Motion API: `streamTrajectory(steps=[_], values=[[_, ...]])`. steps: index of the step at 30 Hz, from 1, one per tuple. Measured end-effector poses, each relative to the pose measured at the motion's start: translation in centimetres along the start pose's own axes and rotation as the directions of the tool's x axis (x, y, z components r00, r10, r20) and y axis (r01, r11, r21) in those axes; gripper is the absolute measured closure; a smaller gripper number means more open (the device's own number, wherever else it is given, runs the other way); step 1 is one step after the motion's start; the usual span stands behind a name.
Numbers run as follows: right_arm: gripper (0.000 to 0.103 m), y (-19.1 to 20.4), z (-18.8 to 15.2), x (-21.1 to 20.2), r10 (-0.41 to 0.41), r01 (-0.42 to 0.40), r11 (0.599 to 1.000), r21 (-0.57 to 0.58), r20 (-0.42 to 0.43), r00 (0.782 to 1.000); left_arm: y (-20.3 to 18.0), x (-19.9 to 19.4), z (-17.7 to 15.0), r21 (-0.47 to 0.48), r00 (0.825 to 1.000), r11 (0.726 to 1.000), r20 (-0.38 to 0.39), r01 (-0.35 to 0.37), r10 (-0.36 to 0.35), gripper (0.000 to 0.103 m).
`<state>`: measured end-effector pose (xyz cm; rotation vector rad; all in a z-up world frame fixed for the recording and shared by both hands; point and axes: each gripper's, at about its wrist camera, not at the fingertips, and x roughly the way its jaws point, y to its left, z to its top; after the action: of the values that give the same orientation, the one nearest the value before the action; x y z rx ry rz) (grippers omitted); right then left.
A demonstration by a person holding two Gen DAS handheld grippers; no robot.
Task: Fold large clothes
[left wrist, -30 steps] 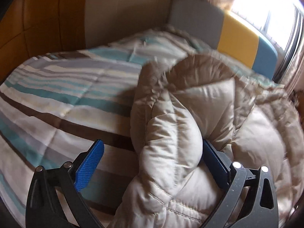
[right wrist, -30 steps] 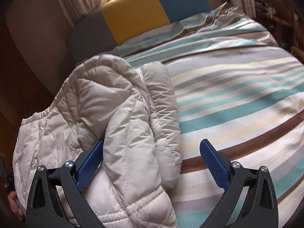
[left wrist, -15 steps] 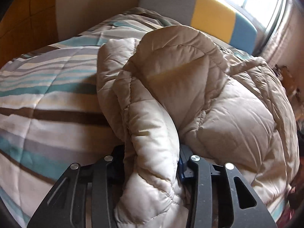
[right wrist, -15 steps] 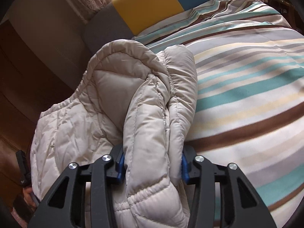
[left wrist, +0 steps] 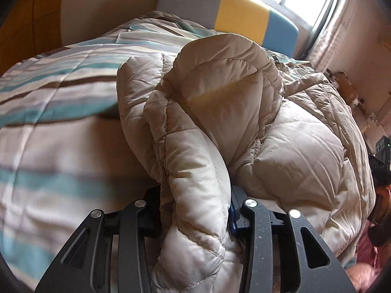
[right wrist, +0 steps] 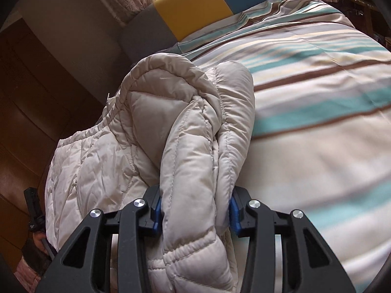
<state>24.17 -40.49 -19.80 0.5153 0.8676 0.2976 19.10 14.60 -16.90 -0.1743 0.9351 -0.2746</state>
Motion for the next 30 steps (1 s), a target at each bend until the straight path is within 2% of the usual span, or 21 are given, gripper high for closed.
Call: streamTrajectory(steps=[3, 6, 7, 8, 10, 13, 14, 17, 20, 24, 25, 27, 29, 30], values=[[0.063, -0.7, -2.4, -2.5, 0.008, -0.008, 1.0, 0.011, 0.011, 1.0, -0.8, -1.6, -2.2, 0.007, 1.0, 1.0, 0.001, 0.016, -0.016, 0.065], [0.062, -0.3, -3.8, -3.5, -0.011, 0.011, 1.0, -0.018, 0.016, 1.0, -1.1, -2.1, -2.9, 0.013, 1.0, 1.0, 0.009, 0.022, -0.023, 0.062], [0.059, 0.2, -3.3, -3.2, -0.019, 0.019, 0.999, -0.026, 0.018, 1.0, -1.0, -2.4, -3.0, 0.009, 1.0, 1.0, 0.014, 0.02, -0.02, 0.057], [0.05, 0.4, -3.3, -3.5, -0.03, 0.031, 0.999, -0.032, 0.025, 0.999, -0.8, -2.6, -3.0, 0.002, 1.0, 1.0, 0.018, 0.014, -0.014, 0.054], [0.041, 1.1, -2.4, -4.2, -0.061, 0.064, 0.997, -0.043, 0.072, 0.996, -0.4, -3.6, -3.0, -0.012, 0.999, 1.0, 0.03, 0.015, -0.015, 0.046], [0.037, 2.7, -0.2, -5.8, -0.084, 0.096, 0.992, -0.083, 0.143, 0.986, 0.5, -5.7, -2.5, -0.031, 0.996, 0.999, 0.085, -0.024, 0.026, 0.035], [0.031, 3.2, 0.6, -5.8, -0.088, 0.103, 0.99, -0.098, 0.148, 0.985, 0.8, -6.5, -2.1, -0.041, 0.993, 0.999, 0.112, -0.036, 0.04, 0.033], [0.026, 4.8, 2.4, -4.8, -0.115, 0.135, 0.978, -0.16, 0.129, 0.985, 1.3, -8.1, -0.5, -0.073, 0.982, 0.996, 0.178, -0.049, 0.061, 0.024], [0.026, 5.4, 2.6, -2.7, -0.134, 0.147, 0.971, -0.188, 0.081, 0.988, 0.9, -7.0, 1.7, -0.096, 0.987, 0.995, 0.155, -0.034, 0.048, 0.023], [0.025, 6.0, 2.3, -0.2, -0.192, 0.191, 0.954, -0.23, 0.017, 0.981, -0.9, -2.9, 4.1, -0.086, 0.998, 0.995, 0.037, -0.054, 0.057, 0.021], [0.027, 6.2, 2.1, 0.2, -0.204, 0.201, 0.95, -0.239, 0.013, 0.979, -1.2, -2.0, 4.2, -0.077, 0.998, 0.995, 0.02, -0.058, 0.06, 0.021], [0.042, 6.4, 1.4, 1.1, -0.223, 0.218, 0.941, -0.259, 0.011, 0.975, -1.7, -0.1, 4.5, -0.07, 0.996, 0.994, -0.015, -0.086, 0.085, 0.021], [0.062, 6.5, 0.4, 1.2, -0.209, 0.206, 0.942, -0.265, 0.019, 0.978, -1.5, 0.8, 4.3, -0.098, 0.997, 0.992, -0.02, -0.082, 0.08, 0.034], [0.066, 6.6, 0.0, 1.1, -0.193, 0.194, 0.944, -0.266, 0.029, 0.981, -1.3, 0.8, 4.1, -0.116, 0.996, 0.99, -0.011, -0.084, 0.083, 0.047]])
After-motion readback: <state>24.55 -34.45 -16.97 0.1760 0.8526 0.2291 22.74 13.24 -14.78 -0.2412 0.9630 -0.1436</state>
